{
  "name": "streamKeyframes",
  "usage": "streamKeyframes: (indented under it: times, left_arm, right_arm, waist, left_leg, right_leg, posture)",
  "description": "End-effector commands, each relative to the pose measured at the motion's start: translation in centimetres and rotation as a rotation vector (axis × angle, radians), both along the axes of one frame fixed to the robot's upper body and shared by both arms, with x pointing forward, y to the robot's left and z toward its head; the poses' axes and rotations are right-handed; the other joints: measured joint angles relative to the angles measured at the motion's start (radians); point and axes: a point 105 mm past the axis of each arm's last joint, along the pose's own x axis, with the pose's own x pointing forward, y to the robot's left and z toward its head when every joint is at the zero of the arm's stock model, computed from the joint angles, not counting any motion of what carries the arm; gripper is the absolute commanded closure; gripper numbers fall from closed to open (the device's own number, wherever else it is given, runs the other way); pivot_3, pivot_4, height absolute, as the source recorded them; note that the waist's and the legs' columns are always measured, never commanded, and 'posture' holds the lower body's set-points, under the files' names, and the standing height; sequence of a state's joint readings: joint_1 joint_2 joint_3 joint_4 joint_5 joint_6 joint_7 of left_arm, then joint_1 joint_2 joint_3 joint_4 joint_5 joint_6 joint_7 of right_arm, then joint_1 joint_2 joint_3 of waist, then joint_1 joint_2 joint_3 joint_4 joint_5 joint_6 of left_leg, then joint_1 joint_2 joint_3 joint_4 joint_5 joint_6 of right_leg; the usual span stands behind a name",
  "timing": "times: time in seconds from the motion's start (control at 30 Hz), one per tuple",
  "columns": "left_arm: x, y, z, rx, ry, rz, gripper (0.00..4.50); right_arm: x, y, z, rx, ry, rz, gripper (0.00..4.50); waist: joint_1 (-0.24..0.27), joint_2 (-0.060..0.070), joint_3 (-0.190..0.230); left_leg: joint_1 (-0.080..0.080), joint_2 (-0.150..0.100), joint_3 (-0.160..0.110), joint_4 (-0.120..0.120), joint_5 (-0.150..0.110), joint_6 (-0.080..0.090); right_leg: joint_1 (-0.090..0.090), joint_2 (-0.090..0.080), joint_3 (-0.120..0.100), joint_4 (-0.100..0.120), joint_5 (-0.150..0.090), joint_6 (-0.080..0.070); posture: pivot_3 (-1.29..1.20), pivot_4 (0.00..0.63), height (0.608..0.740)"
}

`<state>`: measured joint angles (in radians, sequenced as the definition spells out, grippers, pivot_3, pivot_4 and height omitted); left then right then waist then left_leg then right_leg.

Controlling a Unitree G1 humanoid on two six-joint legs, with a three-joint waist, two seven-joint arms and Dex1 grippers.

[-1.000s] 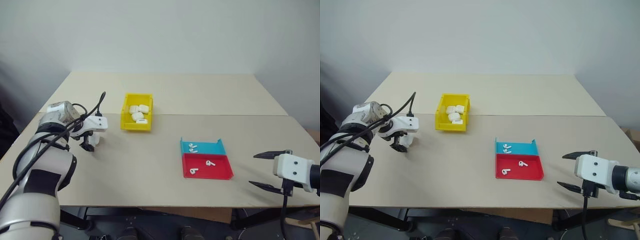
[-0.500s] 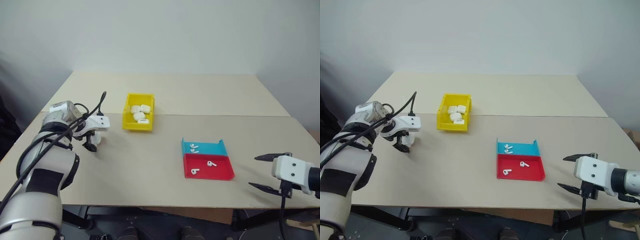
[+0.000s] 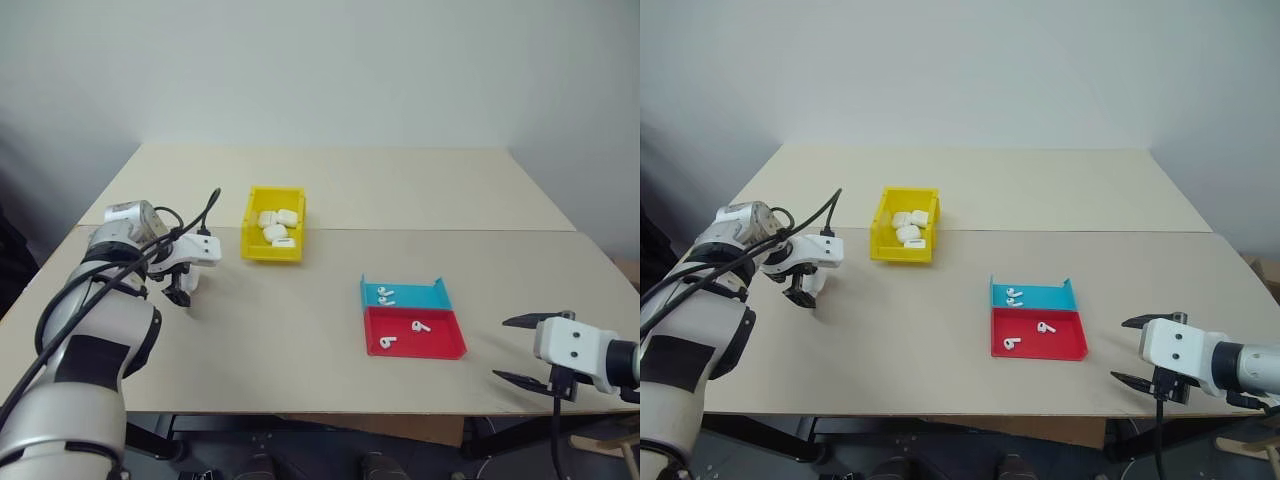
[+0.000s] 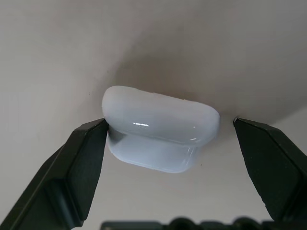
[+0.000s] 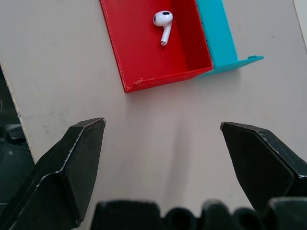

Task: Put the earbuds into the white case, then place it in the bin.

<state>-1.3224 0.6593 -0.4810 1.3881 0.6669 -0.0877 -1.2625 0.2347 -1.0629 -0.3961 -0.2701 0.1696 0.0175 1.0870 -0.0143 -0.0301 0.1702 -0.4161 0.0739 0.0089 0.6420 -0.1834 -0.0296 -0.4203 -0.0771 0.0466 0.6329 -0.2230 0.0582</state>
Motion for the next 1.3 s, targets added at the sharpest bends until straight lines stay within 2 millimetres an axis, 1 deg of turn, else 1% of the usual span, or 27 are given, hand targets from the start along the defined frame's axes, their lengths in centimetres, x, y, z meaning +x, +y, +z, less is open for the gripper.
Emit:
streamKeyframes:
  times: [0.03, 0.5, 0.6, 0.7, 0.73, 0.97, 1.07, 1.13, 1.3]
  left_arm:
    - [0.6, 0.2, 1.1, 0.041, -0.056, -0.016, 0.0]
    - [0.4, 0.9, 1.1, 0.084, -0.046, -0.01, 0.0]
    - [0.4, 1.0, 1.1, 0.083, -0.04, 0.001, 0.61]
    - [0.3, 1.1, 1.0, 0.084, -0.035, 0.007, 1.6]
    - [0.3, 1.1, 1.0, 0.084, -0.037, 0.007, 1.75]
    - [0.7, 1.0, 1.3, 0.095, -0.076, -0.001, 1.75]
    - [1.0, 0.8, 1.9, 0.102, -0.096, -0.023, 1.75]
    - [1.3, 0.3, 3.0, 0.075, -0.128, -0.046, 1.75]
    - [1.7, -1.1, 7.0, -0.022, -0.234, -0.168, 1.75]
  right_arm:
    - [0.3, 0.3, 0.8, 0.0, -0.037, 0.007, 0.04]
    - [-0.1, 0.5, 0.2, -0.008, -0.016, 0.009, 0.04]
    - [-0.1, 0.5, 0.0, -0.013, -0.014, 0.007, 0.0]
    - [-0.1, 0.5, 0.0, -0.018, -0.016, 0.005, 0.0]
    - [-0.1, 0.5, -0.1, -0.02, -0.017, 0.004, 0.0]
    - [0.1, 0.5, 0.0, -0.028, -0.025, 0.005, 0.0]
    - [0.1, 0.6, 0.1, -0.029, -0.028, 0.006, 0.0]
    - [0.1, 0.6, 0.3, -0.032, -0.031, 0.006, 0.0]
    - [-0.1, 0.3, 0.9, -0.046, -0.051, 0.003, 0.0]
  waist:
    - [0.0, 0.0, 0.0]
    - [-0.001, 0.0, 0.0]
    - [-0.001, 0.0, 0.0]
    - [0.0, 0.0, 0.0]
    - [0.0, 0.0, 0.0]
    - [0.0, 0.0, 0.0]
    - [0.001, 0.0, 0.0]
    - [0.001, -0.001, 0.0]
    - [0.001, -0.001, 0.001]
  left_leg:
    - [0.0, 0.0, 0.0, 0.0, 0.0, 0.0]
    - [0.001, 0.0, 0.0, 0.0, 0.0, 0.0]
    - [0.0, 0.0, 0.0, 0.0, 0.0, 0.0]
    - [0.0, 0.0, 0.0, 0.0, 0.0, 0.0]
    - [0.0, 0.0, 0.0, 0.0, 0.0, 0.0]
    - [0.0, 0.0, 0.0, 0.0, 0.0, 0.0]
    - [0.0, 0.0, 0.0, 0.0, 0.0, 0.0]
    - [0.0, 0.0, 0.0, 0.0, 0.0, 0.0]
    - [-0.001, 0.0, 0.0, 0.0, 0.0, 0.0]
  right_leg:
    - [0.0, 0.0, 0.0, 0.0, 0.0, 0.0]
    - [0.0, 0.0, 0.0, 0.001, 0.0, 0.0]
    - [0.0, 0.0, 0.0, 0.001, 0.0, 0.0]
    - [0.0, 0.0, 0.0, 0.001, 0.0, 0.0]
    - [0.0, 0.0, 0.0, 0.001, 0.0, 0.0]
    - [0.0, 0.0, 0.0, 0.001, 0.0, 0.0]
    - [0.0, 0.0, 0.0, 0.001, 0.0, 0.0]
    - [0.0, 0.0, 0.0, 0.001, 0.0, 0.0]
    - [-0.001, 0.0, 0.0, 0.0, 0.0, 0.0]
  posture:
    - [0.0, 0.15, 0.74]
    - [0.0, 0.15, 0.74]
    - [0.0, 0.15, 0.74]
    - [0.0, 0.15, 0.74]
    - [0.0, 0.15, 0.74]
    - [0.0, 0.15, 0.74]
    - [0.0, 0.15, 0.74]
    - [0.0, 0.15, 0.74]
    - [0.0, 0.15, 0.74]
